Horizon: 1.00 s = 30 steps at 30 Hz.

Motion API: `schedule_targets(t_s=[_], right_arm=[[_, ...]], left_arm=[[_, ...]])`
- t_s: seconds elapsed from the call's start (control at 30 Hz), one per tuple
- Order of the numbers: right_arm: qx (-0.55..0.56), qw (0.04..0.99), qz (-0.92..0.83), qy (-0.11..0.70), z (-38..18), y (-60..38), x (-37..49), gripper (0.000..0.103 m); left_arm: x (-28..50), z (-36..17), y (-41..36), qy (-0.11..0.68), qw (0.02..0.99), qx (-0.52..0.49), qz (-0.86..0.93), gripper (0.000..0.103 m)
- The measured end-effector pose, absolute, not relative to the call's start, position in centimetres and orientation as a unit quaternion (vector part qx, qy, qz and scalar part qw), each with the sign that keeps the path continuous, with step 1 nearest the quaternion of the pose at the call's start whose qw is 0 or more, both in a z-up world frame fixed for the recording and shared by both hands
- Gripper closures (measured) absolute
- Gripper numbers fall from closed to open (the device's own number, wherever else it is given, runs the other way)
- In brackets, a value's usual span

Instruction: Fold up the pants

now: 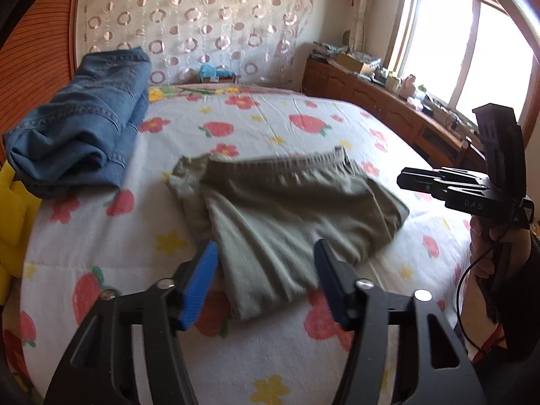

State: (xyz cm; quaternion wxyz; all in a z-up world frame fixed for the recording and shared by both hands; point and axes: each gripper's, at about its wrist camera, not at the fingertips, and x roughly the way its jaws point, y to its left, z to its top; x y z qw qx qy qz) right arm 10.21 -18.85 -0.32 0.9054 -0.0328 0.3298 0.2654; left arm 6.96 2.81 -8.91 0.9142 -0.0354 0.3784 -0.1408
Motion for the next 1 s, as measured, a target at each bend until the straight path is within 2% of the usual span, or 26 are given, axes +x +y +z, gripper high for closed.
schedule_targets(t_s=[0.27, 0.4, 0.57, 0.6, 0.93, 0.97, 1.0], right_arm=[[-0.025, 0.891, 0.285, 0.353, -1.6, -19.0, 9.7, 0.074], [-0.033, 0.890, 0.280, 0.357, -2.0, -18.7, 10.1, 0.075], [-0.028, 0.888, 0.288, 0.356, -2.3, -18.8, 10.0, 0.099], [-0.029, 0.895, 0.277, 0.348, -2.1, -19.1, 9.8, 0.100], [-0.019, 0.900, 0.261, 0.350, -2.2, -20.2, 8.7, 0.100], [-0.017, 0.901, 0.261, 0.347, -2.1, -20.3, 8.7, 0.097], [-0.016, 0.901, 0.262, 0.344, -1.9, -20.2, 8.8, 0.085]], left_arm=[[6.9, -10.2, 3.2, 0.398, 0.908, -0.032, -0.129, 0.060], [7.2, -10.6, 3.2, 0.403, 0.906, -0.031, -0.124, 0.061], [7.2, -10.8, 3.2, 0.403, 0.906, -0.032, -0.123, 0.061], [7.3, -10.8, 3.2, 0.403, 0.906, -0.031, -0.122, 0.061], [7.2, -10.8, 3.4, 0.401, 0.907, -0.036, -0.121, 0.061], [7.2, -10.8, 3.4, 0.401, 0.907, -0.036, -0.121, 0.061], [7.2, -10.8, 3.4, 0.401, 0.907, -0.036, -0.121, 0.061]])
